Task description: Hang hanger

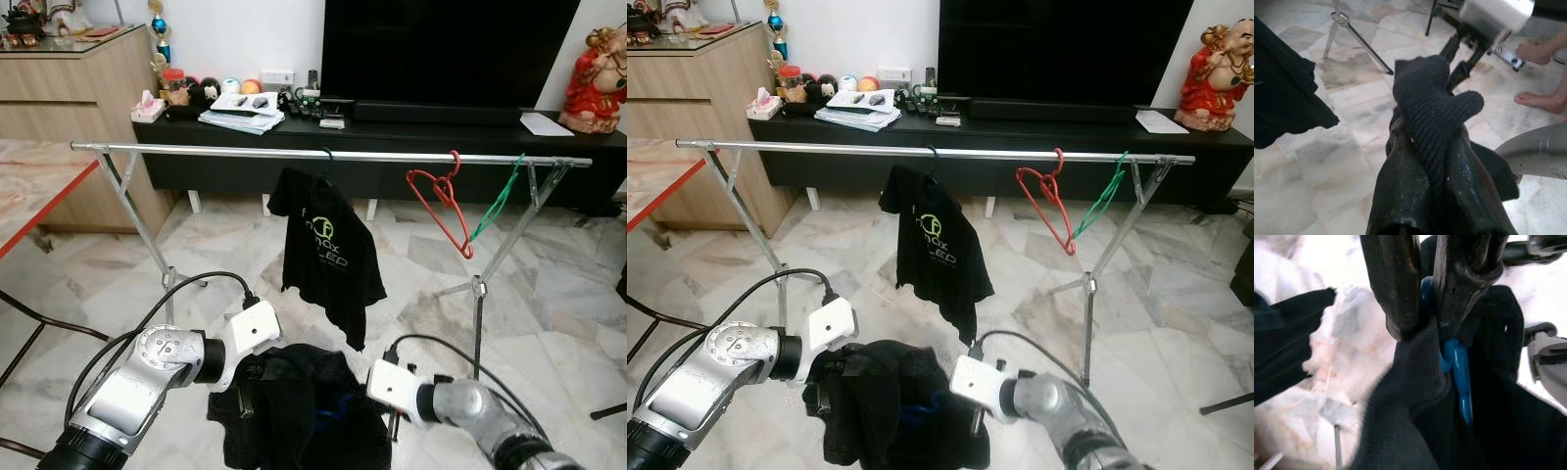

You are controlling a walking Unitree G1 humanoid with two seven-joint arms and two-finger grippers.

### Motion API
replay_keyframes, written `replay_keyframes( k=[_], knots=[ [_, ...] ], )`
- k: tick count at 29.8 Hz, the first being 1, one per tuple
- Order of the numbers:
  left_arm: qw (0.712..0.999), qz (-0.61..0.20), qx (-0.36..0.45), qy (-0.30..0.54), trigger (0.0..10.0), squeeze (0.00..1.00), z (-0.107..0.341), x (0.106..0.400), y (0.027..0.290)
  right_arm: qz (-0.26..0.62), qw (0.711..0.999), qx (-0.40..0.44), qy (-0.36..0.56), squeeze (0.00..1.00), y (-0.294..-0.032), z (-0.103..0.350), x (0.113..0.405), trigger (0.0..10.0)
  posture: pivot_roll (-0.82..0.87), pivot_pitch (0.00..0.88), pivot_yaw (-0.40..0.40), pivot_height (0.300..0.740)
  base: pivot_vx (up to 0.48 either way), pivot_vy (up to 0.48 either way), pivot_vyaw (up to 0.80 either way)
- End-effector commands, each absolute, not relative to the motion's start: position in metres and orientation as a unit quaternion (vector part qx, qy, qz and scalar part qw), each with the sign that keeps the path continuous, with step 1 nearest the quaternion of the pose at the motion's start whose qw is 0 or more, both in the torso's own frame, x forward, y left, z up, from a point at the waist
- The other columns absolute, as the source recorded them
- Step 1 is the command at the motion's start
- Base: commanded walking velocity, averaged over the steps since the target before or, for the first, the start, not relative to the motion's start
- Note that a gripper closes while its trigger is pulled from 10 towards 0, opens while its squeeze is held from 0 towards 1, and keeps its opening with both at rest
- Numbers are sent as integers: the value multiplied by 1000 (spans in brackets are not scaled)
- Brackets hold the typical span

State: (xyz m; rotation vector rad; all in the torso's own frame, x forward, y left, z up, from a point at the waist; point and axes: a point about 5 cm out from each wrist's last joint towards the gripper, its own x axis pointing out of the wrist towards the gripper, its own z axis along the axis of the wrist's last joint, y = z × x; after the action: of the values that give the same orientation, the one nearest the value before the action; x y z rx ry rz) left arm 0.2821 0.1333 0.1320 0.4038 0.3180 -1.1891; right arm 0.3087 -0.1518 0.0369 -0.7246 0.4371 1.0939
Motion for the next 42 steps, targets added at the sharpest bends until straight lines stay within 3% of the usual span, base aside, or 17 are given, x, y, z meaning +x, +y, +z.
replay_keyframes(
  k=[1, 7, 14, 16, 18, 28, 29, 30, 31, 32, 33, 34, 35, 40, 42],
  knots=[
    [799, -552, 198, 133, 10000, 0, 138, 283, 133, 502, 778, -340, 165, 0, -150, 54, 320, 0, 88, 0, -24, 740, 0, 0, 0],
    [805, -555, 179, 111, 10000, 0, 146, 285, 128, 489, 776, -367, 156, 0, -152, 65, 330, 0, 88, 0, -31, 740, 0, 0, 0],
    [801, -564, 172, 99, 10000, 0, 153, 283, 125, 445, 790, -395, 148, 0, -155, 76, 342, 0, 91, 0, -33, 740, 0, 0, 0],
    [802, -567, 162, 95, 10000, 43, 155, 282, 125, 423, 803, -395, 141, 0, -155, 82, 348, 0, 93, 0, -34, 740, 0, 0, 0],
    [796, -575, 159, 97, 10000, 1000, 155, 279, 124, 417, 811, -391, 127, 0, -151, 89, 353, 0, 92, 0, -34, 740, 0, 0, 0],
    [809, -558, 168, 78, 10000, 1000, 161, 284, 123, 449, 796, -387, 120, 0, -141, 93, 353, 0, 91, 0, -33, 740, 0, 0, 0],
    [817, -547, 167, 70, 10000, 878, 162, 288, 123, 466, 788, -382, 125, 0, -138, 91, 351, 0, 94, 0, -35, 740, 0, 0, 0],
    [817, -547, 167, 70, 10000, 878, 162, 288, 123, 466, 788, -382, 125, 0, -138, 91, 351, 0, 94, 0, -35, 740, 0, 0, 0],
    [821, -542, 165, 66, 10000, 796, 163, 289, 122, 475, 783, -380, 129, 0, -138, 90, 349, 0, 94, 0, -35, 740, 0, 0, 0],
    [824, -538, 164, 62, 10000, 788, 164, 290, 122, 484, 777, -379, 135, 0, -138, 87, 347, 0, 93, 0, -37, 740, 0, 0, 0],
    [826, -537, 161, 58, 10000, 463, 166, 291, 120, 498, 767, -377, 147, 0, -139, 84, 344, 0, 93, 0, -37, 740, 0, 0, 0],
    [826, -537, 161, 57, 10000, 349, 166, 291, 120, 504, 763, -376, 151, 0, -140, 82, 342, 0, 93, 0, -37, 740, 0, 0, 0],
    [825, -538, 161, 57, 10000, 16, 166, 291, 120, 509, 760, -374, 155, 0, -140, 81, 341, 0, 91, 0, -37, 740, 0, 0, 0],
    [828, -534, 163, 55, 10000, 0, 166, 292, 120, 525, 753, -366, 153, 0, -141, 81, 338, 0, 91, 0, -37, 740, 0, 0, 0],
    [831, -528, 163, 60, 10000, 0, 164, 292, 125, 552, 737, -355, 159, 0, -142, 81, 335, 0, 90, 0, -37, 740, 0, 0, 0]
  ],
)
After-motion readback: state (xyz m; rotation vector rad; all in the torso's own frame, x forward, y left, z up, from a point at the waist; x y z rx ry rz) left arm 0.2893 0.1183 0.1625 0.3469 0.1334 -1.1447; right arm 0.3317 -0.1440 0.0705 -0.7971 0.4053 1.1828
